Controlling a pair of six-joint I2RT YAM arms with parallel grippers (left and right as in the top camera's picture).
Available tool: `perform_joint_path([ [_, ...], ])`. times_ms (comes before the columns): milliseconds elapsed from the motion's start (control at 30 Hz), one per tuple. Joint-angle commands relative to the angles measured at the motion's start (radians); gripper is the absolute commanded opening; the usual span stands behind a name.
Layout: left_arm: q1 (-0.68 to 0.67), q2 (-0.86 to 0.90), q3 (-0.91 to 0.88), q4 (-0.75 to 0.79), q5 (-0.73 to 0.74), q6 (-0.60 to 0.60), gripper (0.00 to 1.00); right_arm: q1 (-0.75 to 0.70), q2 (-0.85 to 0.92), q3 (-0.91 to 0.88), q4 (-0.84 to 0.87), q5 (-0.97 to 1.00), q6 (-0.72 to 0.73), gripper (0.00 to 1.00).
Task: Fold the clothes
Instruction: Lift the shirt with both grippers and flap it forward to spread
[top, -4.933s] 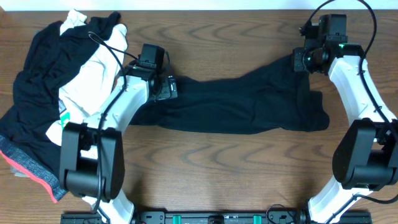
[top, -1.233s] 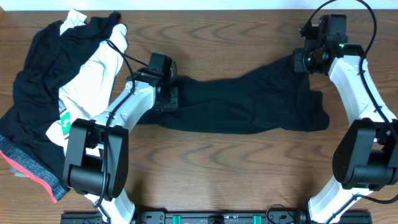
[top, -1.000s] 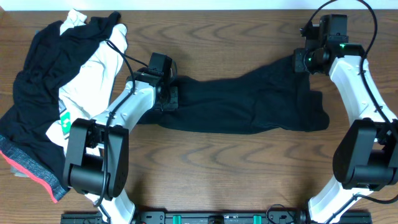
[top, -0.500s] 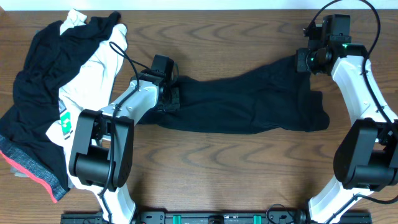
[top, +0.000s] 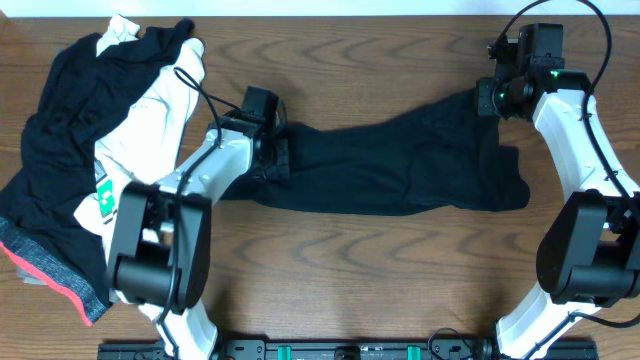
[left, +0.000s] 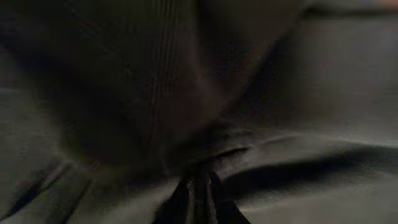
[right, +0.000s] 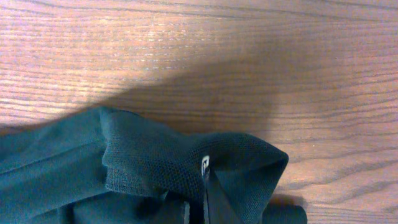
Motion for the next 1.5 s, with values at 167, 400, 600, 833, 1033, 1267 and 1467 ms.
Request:
perform_joint_path([
  [167, 0.087, -0.360, 0.133, -0.001, -0.034, 0.020, 0.06, -0.015, -0.200, 0.028, -0.002, 0.008, -0.010, 0.01],
  [400, 0.137, -0.597, 0.196, -0.014, -0.034, 0.028, 0.06, -0.053, -0.431, 0.028, -0.054, 0.007, -0.010, 0.01],
  [600, 0.137, -0.791, 0.198, -0.023, -0.033, 0.026, 0.06, -0.089, -0.671, 0.030, -0.110, 0.006, -0.009, 0.01],
  [833, 0.137, -0.996, 0.208, -0.026, -0.033, 0.015, 0.06, -0.093, -0.927, 0.033, -0.109, 0.008, -0.009, 0.01],
  [1033, 0.137, -1.033, 0.214, 0.024, -0.033, 0.007, 0.06, -0.093, -0.979, 0.033, -0.063, 0.008, 0.005, 0.01],
  [1267, 0.137, -0.863, 0.214, 0.080, -0.033, -0.007, 0.06, -0.093, -0.825, 0.033, -0.014, -0.006, -0.014, 0.01],
  [1467, 0.137, -0.587, 0.214, 0.314, -0.034, -0.007, 0.06, -0.093, -0.559, 0.033, 0.198, -0.008, -0.064, 0.01],
])
